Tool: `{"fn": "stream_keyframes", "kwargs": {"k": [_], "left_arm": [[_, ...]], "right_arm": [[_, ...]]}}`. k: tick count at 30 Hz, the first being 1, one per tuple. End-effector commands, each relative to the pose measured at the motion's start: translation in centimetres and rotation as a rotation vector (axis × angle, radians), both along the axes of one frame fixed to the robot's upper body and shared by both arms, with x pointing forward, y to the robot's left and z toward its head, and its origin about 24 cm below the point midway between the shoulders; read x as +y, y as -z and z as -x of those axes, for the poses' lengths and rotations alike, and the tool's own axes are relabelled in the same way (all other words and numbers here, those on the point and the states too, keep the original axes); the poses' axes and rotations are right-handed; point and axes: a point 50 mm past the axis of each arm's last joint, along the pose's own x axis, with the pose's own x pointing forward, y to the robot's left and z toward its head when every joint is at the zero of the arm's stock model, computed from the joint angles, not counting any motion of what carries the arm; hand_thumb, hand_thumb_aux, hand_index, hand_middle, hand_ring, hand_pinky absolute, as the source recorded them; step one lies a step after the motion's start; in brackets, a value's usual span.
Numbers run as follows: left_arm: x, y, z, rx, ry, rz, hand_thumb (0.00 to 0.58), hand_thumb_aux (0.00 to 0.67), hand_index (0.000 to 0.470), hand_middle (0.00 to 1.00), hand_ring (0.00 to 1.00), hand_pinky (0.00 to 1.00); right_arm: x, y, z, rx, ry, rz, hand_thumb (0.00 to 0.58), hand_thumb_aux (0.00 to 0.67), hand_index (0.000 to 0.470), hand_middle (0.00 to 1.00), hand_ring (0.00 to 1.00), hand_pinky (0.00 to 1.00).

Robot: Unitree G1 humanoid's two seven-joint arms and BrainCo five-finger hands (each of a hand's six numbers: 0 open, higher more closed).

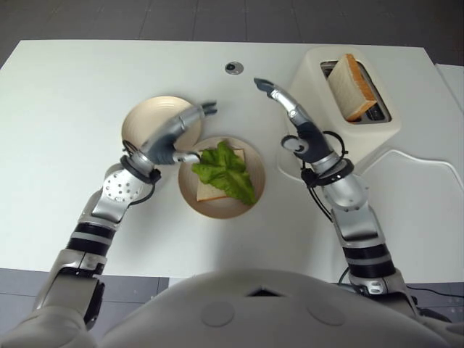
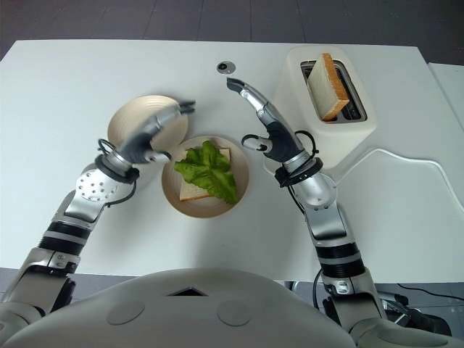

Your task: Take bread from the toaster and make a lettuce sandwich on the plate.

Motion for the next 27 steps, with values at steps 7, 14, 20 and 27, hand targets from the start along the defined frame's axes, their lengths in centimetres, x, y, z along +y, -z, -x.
{"fn": "stream_keyframes", "kwargs": {"k": [7, 14, 20, 27], "left_arm": [[-1.4, 1.4, -0.4, 0.081, -0.010, -0.072, 0.000, 0.000, 0.000, 0.00, 0.00, 0.00], [-1.5, 1.6, 0.1, 0.058, 0.018, -0.134, 0.000, 0.000, 0.000, 0.00, 0.00, 0.00], [-1.6, 1.8, -0.1, 0.049, 0.007, -0.138, 0.000, 0.000, 0.000, 0.00, 0.00, 0.00], [-0.9, 1.9, -0.1, 0.044, -0.010, -0.130, 0.000, 0.000, 0.000, 0.00, 0.00, 0.00]], "right_arm": [[-7.0, -6.5, 0.9, -0.216, 0.260, 0.159, 0.000, 0.000, 0.000, 0.00, 0.00, 0.00], [-13.5, -5.9, -1.8, -0.089, 0.638, 0.592, 0.000, 0.000, 0.000, 0.00, 0.00, 0.00], [-15.4, -2.8, -3.3, 0.106, 0.680, 0.836, 0.000, 0.000, 0.000, 0.00, 0.00, 0.00], [-14.8, -0.9, -3.4, 0.159, 0.629, 0.872, 0.000, 0.000, 0.000, 0.00, 0.00, 0.00]]}}
